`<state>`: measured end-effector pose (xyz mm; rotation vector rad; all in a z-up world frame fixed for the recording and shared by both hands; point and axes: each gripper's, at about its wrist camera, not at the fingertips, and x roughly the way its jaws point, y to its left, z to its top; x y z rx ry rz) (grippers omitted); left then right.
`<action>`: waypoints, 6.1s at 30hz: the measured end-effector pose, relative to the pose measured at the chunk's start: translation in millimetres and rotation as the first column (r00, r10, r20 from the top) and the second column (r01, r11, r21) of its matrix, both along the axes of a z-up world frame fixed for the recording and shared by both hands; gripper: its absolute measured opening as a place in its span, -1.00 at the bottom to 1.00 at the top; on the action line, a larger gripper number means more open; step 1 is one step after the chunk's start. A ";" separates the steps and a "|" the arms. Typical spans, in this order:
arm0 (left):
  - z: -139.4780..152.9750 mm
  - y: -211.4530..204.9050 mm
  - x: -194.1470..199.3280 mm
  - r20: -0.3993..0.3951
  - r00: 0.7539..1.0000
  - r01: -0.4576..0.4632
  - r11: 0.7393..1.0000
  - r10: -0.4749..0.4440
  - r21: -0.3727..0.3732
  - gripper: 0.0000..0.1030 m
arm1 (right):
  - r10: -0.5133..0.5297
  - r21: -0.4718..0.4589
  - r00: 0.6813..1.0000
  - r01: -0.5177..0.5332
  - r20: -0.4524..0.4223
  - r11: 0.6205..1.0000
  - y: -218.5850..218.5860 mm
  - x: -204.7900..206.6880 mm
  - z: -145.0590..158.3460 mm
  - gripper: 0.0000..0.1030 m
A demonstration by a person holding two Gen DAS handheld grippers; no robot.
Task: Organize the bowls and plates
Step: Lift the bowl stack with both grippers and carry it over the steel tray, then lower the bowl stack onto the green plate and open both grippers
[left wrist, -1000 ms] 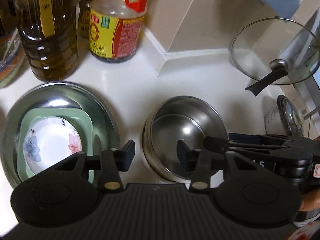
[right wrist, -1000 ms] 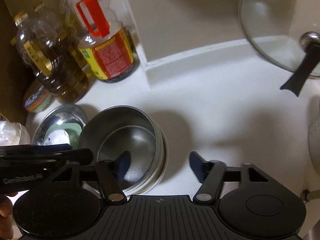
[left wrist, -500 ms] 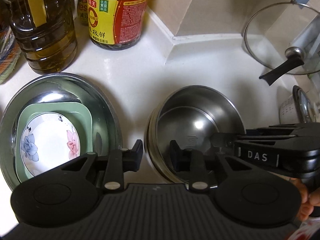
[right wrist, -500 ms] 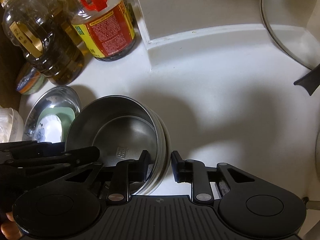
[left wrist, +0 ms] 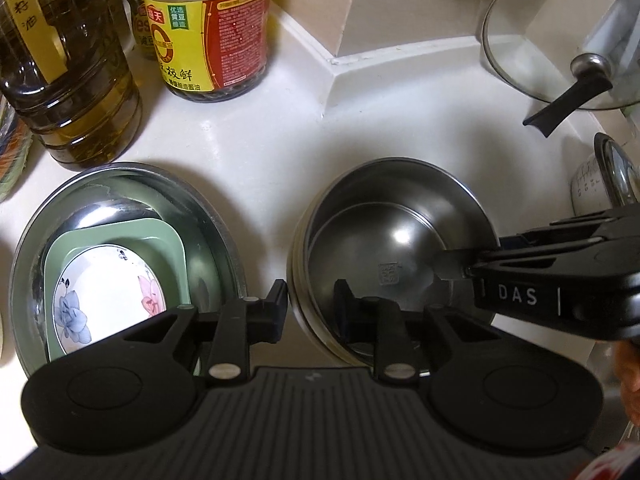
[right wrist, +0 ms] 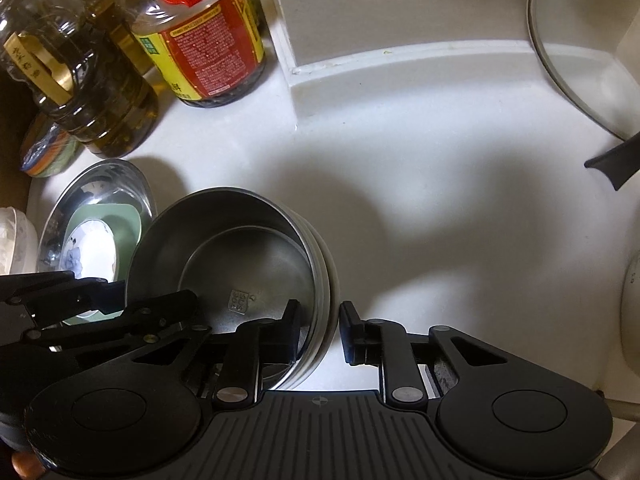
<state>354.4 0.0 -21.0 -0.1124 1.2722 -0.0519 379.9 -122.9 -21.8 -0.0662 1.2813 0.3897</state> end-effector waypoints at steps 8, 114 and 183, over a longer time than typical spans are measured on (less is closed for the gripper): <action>0.5 -2.0 5.2 -0.029 0.999 0.020 1.000 -0.019 0.012 -0.58 | 0.007 -0.023 1.000 -0.007 -0.012 1.000 4.5 4.3 -0.6 -0.65; 54.0 164.3 -52.4 0.024 0.946 -0.324 0.945 0.323 0.047 -0.57 | 0.240 0.020 0.969 -0.242 0.064 0.970 192.3 -12.3 37.0 -0.70; 81.4 152.8 -73.3 0.196 0.937 -0.306 0.951 0.290 0.052 0.00 | 0.206 0.235 0.965 -0.240 0.161 0.942 149.1 -24.5 51.7 0.08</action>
